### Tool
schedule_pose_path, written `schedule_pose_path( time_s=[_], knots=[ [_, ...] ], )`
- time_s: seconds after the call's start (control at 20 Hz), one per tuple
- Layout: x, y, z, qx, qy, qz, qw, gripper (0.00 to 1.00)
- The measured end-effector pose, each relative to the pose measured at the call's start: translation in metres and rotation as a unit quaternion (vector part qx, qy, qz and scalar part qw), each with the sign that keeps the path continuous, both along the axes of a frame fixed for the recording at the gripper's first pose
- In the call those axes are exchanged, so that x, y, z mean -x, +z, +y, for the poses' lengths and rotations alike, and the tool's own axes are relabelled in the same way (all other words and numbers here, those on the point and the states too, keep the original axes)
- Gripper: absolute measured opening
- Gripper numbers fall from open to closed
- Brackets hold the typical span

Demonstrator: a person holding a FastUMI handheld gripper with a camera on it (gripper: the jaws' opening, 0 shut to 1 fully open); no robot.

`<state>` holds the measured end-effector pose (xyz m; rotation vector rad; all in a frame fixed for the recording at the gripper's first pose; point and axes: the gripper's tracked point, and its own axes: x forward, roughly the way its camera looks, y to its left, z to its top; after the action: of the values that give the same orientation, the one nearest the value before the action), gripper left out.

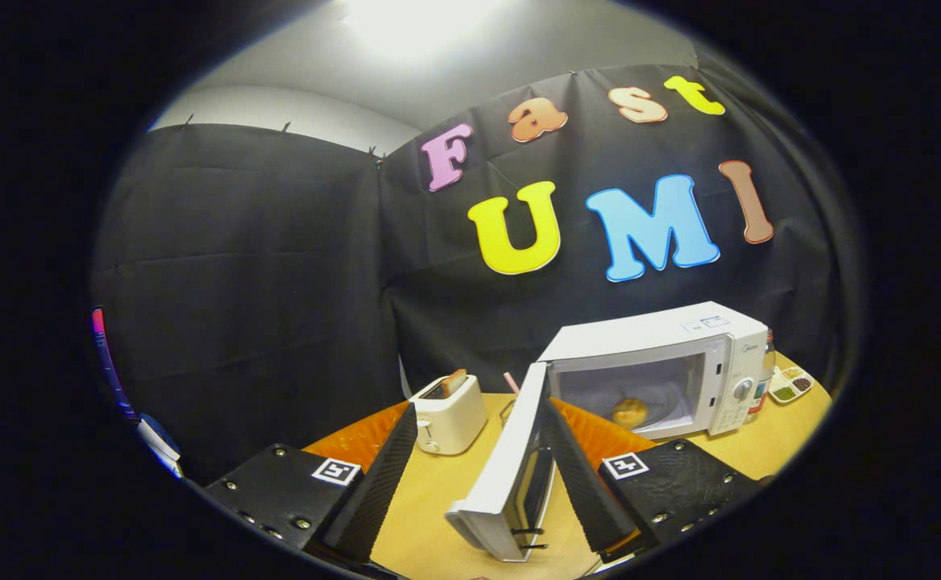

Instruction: Open the microwave, put the food inside, and close the microwave door.

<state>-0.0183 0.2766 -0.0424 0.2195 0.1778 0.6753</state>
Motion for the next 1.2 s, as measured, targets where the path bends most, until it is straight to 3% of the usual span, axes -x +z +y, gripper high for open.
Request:
schedule_pose_path(
  time_s=[0.3, 0.7, 0.75, 0.85, 0.95, 1.0, 1.05, 1.15, 1.2],
  knots=[
    [0.051, -0.024, 0.051, 0.012, 0.066, 0.017, 0.998, 0.94],
    [0.074, -0.099, 0.083, 0.068, 0.116, 0.071, 0.988, 0.9],
    [0.075, -0.109, 0.083, 0.075, 0.119, 0.08, 0.987, 0.71],
    [0.074, -0.127, 0.082, 0.089, 0.124, 0.096, 0.984, 0.66],
    [0.064, -0.14, 0.076, 0.11, 0.106, 0.099, 0.983, 0.27],
    [0.06, -0.146, 0.073, 0.12, 0.102, 0.102, 0.982, 0.2],
    [0.051, -0.154, 0.071, 0.129, 0.087, 0.101, 0.983, 0.2],
    [0.042, -0.16, 0.059, 0.14, 0.078, 0.106, 0.981, 0.05],
    [0.041, -0.162, 0.059, 0.139, 0.081, 0.113, 0.98, 0.05]
  ],
)
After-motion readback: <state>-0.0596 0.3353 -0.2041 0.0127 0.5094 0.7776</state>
